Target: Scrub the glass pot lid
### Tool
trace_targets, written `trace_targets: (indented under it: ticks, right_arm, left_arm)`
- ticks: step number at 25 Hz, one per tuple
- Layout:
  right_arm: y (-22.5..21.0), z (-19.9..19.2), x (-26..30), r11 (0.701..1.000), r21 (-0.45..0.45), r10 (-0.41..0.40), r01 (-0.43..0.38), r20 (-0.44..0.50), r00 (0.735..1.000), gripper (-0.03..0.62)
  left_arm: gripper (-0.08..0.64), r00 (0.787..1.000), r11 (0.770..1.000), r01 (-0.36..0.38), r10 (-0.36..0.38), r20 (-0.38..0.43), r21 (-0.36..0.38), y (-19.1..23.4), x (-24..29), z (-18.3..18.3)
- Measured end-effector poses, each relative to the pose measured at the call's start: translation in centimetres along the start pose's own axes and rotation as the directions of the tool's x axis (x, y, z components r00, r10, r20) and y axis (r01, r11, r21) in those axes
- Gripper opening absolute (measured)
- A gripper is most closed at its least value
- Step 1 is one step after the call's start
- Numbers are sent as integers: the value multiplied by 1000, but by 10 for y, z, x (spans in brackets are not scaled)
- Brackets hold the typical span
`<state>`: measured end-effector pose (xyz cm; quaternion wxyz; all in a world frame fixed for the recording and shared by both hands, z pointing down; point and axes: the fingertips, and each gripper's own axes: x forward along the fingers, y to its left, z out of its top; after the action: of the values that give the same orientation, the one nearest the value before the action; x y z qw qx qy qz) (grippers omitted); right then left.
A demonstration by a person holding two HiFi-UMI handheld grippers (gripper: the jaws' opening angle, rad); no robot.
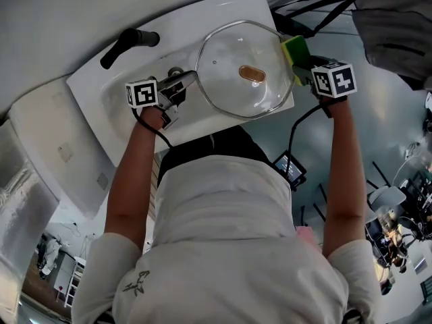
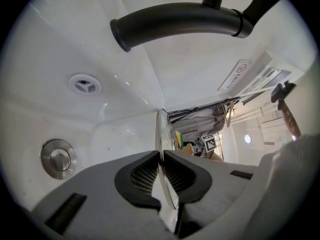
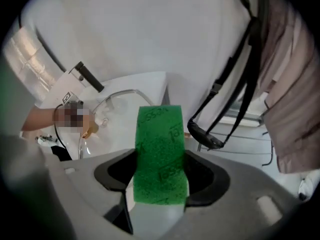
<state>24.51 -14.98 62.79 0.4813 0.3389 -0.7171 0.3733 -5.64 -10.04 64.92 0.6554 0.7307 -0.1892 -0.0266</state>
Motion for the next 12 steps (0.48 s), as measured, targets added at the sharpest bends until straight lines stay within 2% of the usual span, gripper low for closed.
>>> trace_targets:
  ticks: [2,4,9,12]
  right_arm:
    - [-9,-12,-3,997,76,-7,6,14,1000,298]
    - [-2,-14,-5,994,109,0,-3,31,1000,298]
    - [71,10,-5,990,73,112,-119,99,989,298]
    - [100,12,-1,987,71,137,-145,112,984,298]
  left_arm:
    - [32,1000,1000,-2,2,1,1,1,0,0]
    - [32,1000,1000,-2,2,-1,1,1,0,0]
    - [32,1000,1000,-11,11,-4,-1,3,1,-2]
    - [32,1000,1000,-14,14,-6,7,3,1,-2]
